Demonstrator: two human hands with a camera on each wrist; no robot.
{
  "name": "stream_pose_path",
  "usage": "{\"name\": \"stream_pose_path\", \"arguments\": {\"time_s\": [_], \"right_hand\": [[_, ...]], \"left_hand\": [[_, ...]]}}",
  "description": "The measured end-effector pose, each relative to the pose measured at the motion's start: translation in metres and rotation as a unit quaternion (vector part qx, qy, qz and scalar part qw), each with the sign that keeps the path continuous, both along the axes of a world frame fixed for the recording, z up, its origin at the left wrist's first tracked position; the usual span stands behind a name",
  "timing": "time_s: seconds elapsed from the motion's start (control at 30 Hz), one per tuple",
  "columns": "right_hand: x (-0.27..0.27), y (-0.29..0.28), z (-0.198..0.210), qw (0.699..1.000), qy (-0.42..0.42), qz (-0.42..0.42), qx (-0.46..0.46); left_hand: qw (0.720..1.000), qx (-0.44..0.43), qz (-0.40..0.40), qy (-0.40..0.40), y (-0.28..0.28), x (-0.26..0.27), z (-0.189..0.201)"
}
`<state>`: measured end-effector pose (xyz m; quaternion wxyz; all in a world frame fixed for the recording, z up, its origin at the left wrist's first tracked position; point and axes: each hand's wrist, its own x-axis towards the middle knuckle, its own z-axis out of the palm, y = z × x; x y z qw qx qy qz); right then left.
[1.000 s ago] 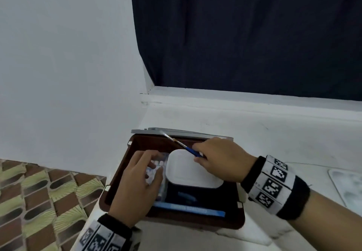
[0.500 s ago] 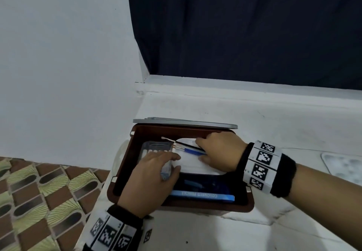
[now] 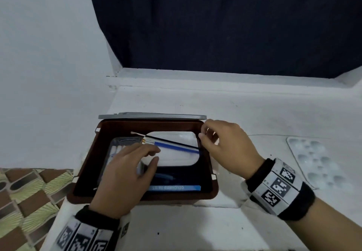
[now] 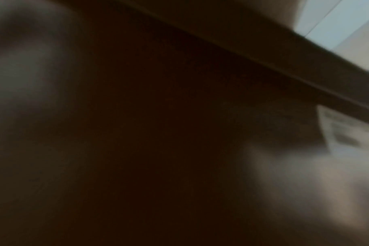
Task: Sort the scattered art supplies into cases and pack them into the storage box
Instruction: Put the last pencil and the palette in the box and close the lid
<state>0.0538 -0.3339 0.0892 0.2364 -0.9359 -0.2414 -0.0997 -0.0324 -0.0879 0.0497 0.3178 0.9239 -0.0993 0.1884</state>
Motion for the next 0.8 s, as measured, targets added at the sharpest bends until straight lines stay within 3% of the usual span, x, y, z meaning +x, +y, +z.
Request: {"name": "stream_pose_path", "arguments": {"time_s": [0.13,0.23,0.33,0.43,0.5,0.6,0.8], "right_hand": [[-0.008,-0.068,-0.033,0.996,0.006,-0.082,0.046],[-0.007,-0.133,-0.058,0.981,0.051,-0.174,-0.064],[0.0,-0.204,-0.08,0.926,0.16,-0.281,-0.195],[0.008,-0.255,-0.092,0.884,0.256,-0.32,-0.224],[0.011,-0.268,-0.097,0.883,0.273,-0.306,-0.229],[0.008,-0.269,-0.102,0.909,0.251,-0.257,-0.211],[-0.017,-0.235,-0.106,0.96,0.206,-0.084,-0.171]], "left_hand": [[0.999,-0.002,-0.038,0.023,-0.041,0.0,0.005],[0.998,0.015,-0.04,0.043,-0.073,0.002,0.003],[0.999,0.009,-0.01,0.049,-0.095,0.006,-0.001],[0.998,0.022,0.026,0.05,-0.108,0.007,-0.005],[0.996,0.032,0.054,0.066,-0.108,0.007,-0.004],[0.993,0.051,0.075,0.071,-0.11,0.007,-0.002],[0.991,0.07,0.098,0.048,-0.118,0.004,-0.005]]}}
